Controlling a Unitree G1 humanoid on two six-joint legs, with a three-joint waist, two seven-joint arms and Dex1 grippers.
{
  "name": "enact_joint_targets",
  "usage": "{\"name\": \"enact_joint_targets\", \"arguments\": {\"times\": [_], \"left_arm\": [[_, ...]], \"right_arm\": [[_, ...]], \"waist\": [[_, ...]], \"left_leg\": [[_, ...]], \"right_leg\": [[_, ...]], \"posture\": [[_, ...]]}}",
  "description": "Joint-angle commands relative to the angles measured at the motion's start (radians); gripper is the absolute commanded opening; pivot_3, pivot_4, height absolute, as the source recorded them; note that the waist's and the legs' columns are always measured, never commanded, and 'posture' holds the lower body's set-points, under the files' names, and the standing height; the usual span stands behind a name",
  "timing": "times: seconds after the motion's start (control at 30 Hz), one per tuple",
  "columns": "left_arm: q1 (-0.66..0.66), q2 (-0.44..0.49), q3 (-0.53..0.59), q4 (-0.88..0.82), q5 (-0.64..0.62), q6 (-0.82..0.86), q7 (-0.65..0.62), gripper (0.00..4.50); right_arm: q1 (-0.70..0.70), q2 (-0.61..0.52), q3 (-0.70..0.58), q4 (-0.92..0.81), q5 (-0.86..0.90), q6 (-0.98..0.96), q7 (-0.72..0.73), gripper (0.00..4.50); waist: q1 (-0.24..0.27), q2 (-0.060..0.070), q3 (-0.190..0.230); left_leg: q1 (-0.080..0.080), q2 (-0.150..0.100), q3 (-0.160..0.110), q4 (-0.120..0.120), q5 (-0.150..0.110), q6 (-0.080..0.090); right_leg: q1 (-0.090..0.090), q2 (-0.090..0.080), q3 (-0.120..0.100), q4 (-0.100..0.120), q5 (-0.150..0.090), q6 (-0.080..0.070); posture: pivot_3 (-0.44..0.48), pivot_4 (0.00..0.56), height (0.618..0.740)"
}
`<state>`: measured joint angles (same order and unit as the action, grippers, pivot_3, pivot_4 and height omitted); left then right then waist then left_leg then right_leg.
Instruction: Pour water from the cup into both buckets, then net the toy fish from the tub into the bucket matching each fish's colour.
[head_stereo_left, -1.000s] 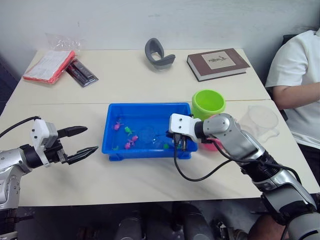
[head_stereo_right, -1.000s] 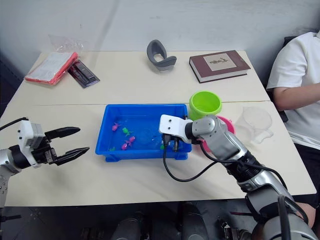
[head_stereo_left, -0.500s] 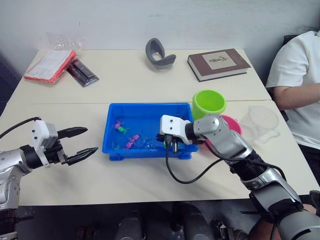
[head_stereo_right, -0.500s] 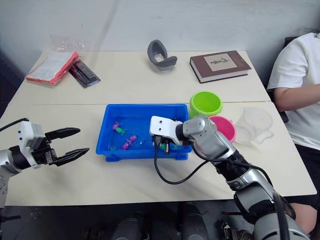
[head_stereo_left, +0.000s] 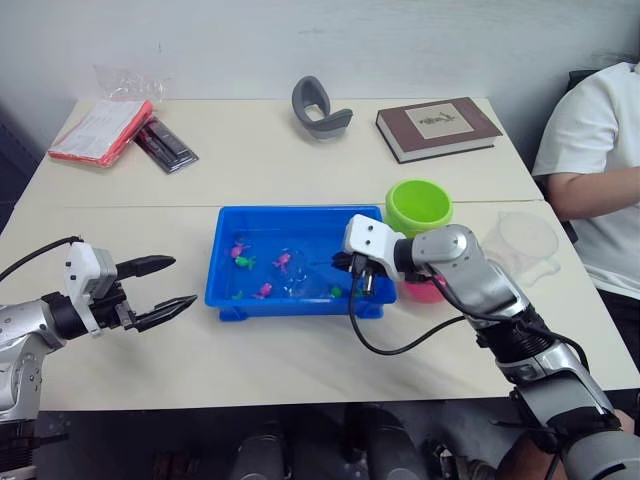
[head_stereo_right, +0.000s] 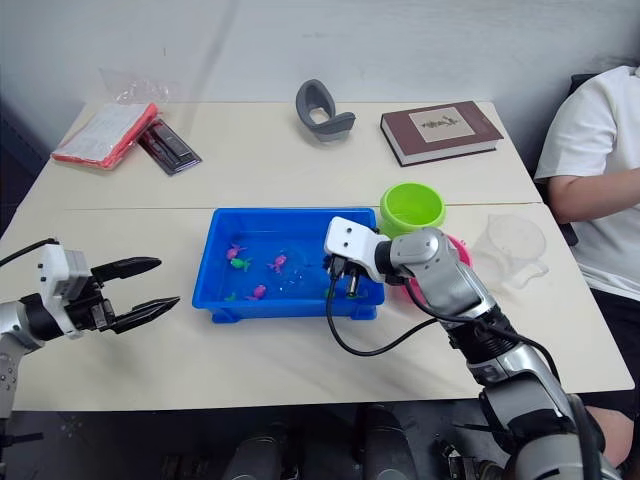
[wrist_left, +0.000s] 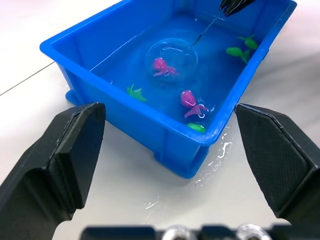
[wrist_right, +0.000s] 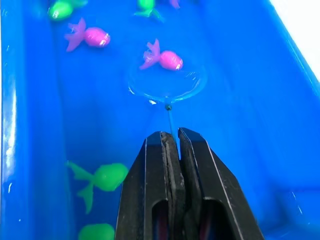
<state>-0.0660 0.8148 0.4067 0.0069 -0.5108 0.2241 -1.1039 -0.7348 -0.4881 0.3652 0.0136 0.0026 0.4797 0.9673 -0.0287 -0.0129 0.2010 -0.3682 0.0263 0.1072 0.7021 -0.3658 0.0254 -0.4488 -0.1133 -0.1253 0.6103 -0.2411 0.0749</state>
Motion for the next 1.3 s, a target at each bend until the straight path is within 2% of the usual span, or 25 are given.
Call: {"name": "enact_joint_targets", "arguments": {"times": [0.03,0.2,0.33,0.53,0.73,0.97,1.07,1.13,1.23,1.3], "left_arm": [[-0.016,0.000,-0.001,-0.019,-0.009,-0.013,0.002,4.44],[-0.041,0.002,-0.017,-0.011,-0.010,-0.017,-0.006,4.44],[-0.094,-0.013,-0.049,-0.032,-0.010,-0.025,0.003,4.44],[-0.190,-0.050,-0.148,-0.059,-0.005,-0.007,0.004,4.44],[-0.300,-0.108,-0.211,-0.030,-0.026,0.029,0.006,4.44],[-0.412,-0.163,-0.298,0.072,0.009,0.012,-0.056,4.44],[-0.461,-0.178,-0.322,0.117,0.021,-0.004,-0.081,4.44],[-0.490,-0.188,-0.338,0.147,0.028,-0.018,-0.101,4.44],[-0.502,-0.209,-0.351,0.174,0.034,-0.033,-0.114,4.44],[-0.488,-0.224,-0.356,0.159,0.032,-0.032,-0.113,4.44]], "right_arm": [[0.010,0.000,-0.060,-0.013,0.031,-0.049,-0.011,0.00],[0.038,-0.035,-0.106,-0.046,0.050,-0.114,0.002,0.00],[0.086,-0.079,-0.193,-0.156,0.133,-0.013,0.016,0.00],[0.265,-0.221,-0.389,-0.361,0.256,0.022,0.041,0.00],[0.522,-0.286,-0.661,-0.517,0.384,0.063,0.017,0.00],[0.812,-0.220,-1.006,-0.628,0.473,-0.021,-0.027,0.00],[0.921,-0.219,-1.067,-0.628,0.434,-0.095,-0.013,0.00],[0.955,-0.202,-1.086,-0.594,0.368,-0.222,-0.036,0.00],[1.022,-0.203,-1.079,-0.449,0.175,-0.612,-0.032,0.00],[1.035,-0.199,-1.058,-0.347,0.067,-0.853,-0.078,0.00]], "waist": [[0.000,0.000,0.000],[0.000,0.000,0.000],[0.005,0.000,0.000],[0.022,0.000,0.000],[0.032,0.000,0.000],[0.048,0.000,0.000],[0.053,0.000,0.000],[0.053,0.000,0.000],[0.052,0.000,0.000],[0.050,0.000,0.000]], "left_leg": [[0.000,0.000,0.000,0.000,0.000,0.000],[0.000,0.000,0.000,0.000,0.000,0.000],[0.000,-0.001,0.000,0.000,0.000,0.000],[0.000,-0.002,-0.001,0.000,0.000,0.001],[0.001,-0.001,-0.001,0.000,0.000,0.001],[0.003,-0.002,0.001,0.000,0.001,0.001],[0.004,-0.002,0.001,0.000,0.001,0.001],[0.005,-0.002,0.002,0.000,0.001,0.001],[0.009,-0.003,0.006,-0.001,0.000,0.002],[0.012,-0.003,0.009,-0.003,0.000,0.002]], "right_leg": [[0.000,0.000,0.000,0.000,0.000,0.000],[0.000,0.000,0.000,0.000,0.000,0.000],[0.000,0.000,0.000,0.000,0.000,0.000],[0.001,0.001,-0.001,0.000,0.000,0.000],[0.002,0.003,0.000,0.000,0.000,0.000],[0.003,0.004,0.002,0.000,0.001,0.001],[0.004,0.005,0.003,0.000,0.001,0.001],[0.004,0.006,0.004,0.000,0.001,0.001],[0.005,0.006,0.009,0.001,0.001,0.002],[0.007,0.007,0.011,0.000,0.001,0.002]], "posture": [[0.000,0.150,0.740],[0.000,0.150,0.740],[0.000,0.150,0.740],[0.000,0.150,0.740],[0.000,0.150,0.740],[0.000,0.150,0.740],[0.000,0.150,0.740],[0.000,0.150,0.740],[0.000,0.150,0.740],[0.000,0.150,0.740]]}}
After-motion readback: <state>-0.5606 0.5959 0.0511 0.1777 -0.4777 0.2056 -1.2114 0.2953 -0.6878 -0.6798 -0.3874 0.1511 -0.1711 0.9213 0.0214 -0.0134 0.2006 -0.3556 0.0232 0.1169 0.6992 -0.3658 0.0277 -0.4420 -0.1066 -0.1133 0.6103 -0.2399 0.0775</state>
